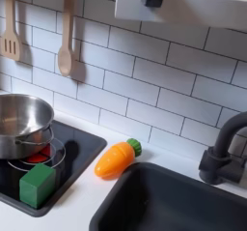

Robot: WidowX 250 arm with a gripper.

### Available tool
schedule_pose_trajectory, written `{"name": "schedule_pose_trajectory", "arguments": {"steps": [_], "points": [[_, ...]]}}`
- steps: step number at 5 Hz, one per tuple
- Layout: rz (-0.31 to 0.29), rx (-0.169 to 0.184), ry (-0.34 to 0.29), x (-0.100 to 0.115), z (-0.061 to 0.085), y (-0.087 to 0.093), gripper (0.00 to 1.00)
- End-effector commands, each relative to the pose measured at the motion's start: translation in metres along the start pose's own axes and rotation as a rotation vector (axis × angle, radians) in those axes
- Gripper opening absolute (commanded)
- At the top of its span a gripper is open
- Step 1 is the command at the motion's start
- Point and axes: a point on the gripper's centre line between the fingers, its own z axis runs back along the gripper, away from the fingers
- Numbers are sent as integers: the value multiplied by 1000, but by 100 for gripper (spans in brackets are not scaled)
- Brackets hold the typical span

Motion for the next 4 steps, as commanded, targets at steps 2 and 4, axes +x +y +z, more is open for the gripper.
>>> {"name": "schedule_pose_trajectory", "arguments": {"steps": [2, 4], "points": [[-8, -40, 99, -43, -1, -22, 0], [-11, -72, 225, -80, -1, -31, 100]]}}
